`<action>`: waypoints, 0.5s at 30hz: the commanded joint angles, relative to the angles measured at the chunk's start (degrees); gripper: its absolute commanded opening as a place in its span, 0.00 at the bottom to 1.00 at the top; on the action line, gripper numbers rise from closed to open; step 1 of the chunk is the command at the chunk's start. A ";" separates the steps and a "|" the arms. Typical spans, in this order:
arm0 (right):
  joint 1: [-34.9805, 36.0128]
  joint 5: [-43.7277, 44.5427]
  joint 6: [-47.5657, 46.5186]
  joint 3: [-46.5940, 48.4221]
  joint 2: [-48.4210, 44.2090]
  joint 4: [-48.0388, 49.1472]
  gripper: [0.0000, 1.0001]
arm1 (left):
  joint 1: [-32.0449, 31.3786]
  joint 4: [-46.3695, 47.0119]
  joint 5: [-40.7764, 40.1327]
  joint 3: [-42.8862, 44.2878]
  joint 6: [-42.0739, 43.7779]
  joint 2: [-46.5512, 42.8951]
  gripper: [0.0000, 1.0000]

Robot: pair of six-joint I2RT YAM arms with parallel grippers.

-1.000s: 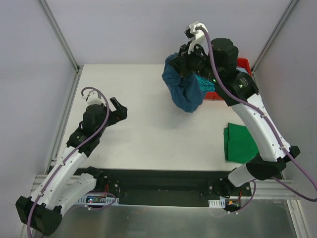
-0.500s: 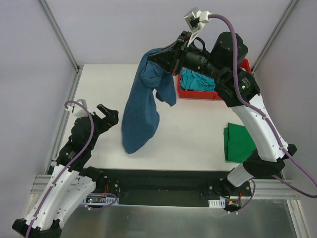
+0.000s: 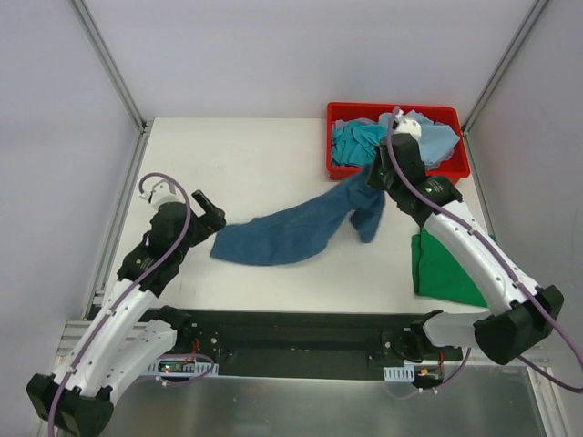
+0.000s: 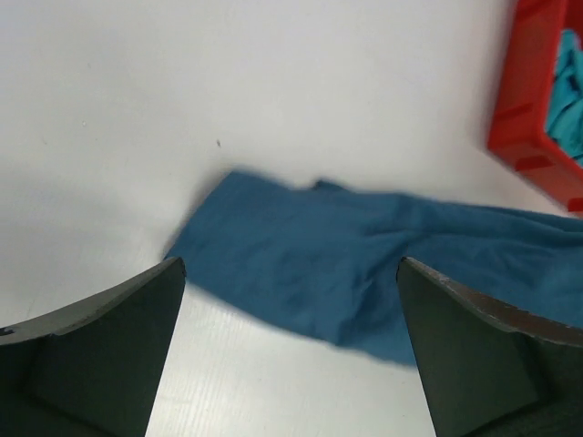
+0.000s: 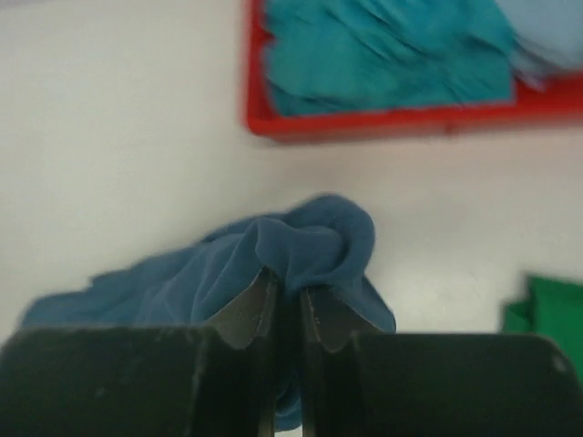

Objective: Fold and stack the t-shirts
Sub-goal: Move the tshirt to the center of the board

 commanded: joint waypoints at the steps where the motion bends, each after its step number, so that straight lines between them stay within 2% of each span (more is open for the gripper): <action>1: -15.54 3.42 10.70 -11.41 3.10 -5.12 0.01 | 0.53 -0.57 2.61 3.64 -0.85 8.03 0.99; 2: -19.24 1.74 11.06 -12.38 5.74 -5.47 0.05 | 0.53 -0.57 3.93 4.34 -0.59 9.97 0.99; 3: -21.71 1.03 10.80 -11.52 8.98 -6.52 0.19 | 0.53 -0.66 5.42 4.96 -0.32 11.64 0.99; 5: -25.15 -0.55 9.84 -8.20 13.92 -10.02 0.55 | 0.53 -0.83 7.80 5.84 0.03 14.72 0.99; 6: -25.86 -1.17 8.44 -6.96 15.33 -10.39 0.66 | 0.53 -0.83 8.59 5.93 -0.05 16.12 0.99; 10: -26.04 0.22 4.48 -5.10 14.21 -9.96 0.85 | 0.53 -0.74 10.00 5.93 0.12 20.87 0.99; 12: -25.95 1.72 3.16 -5.71 11.05 -10.04 0.99 | 0.53 -0.74 10.09 6.81 0.73 23.59 0.99; 15: -25.95 3.48 2.80 -8.86 5.52 -10.13 0.96 | 0.53 -0.31 8.96 9.96 1.87 28.95 0.99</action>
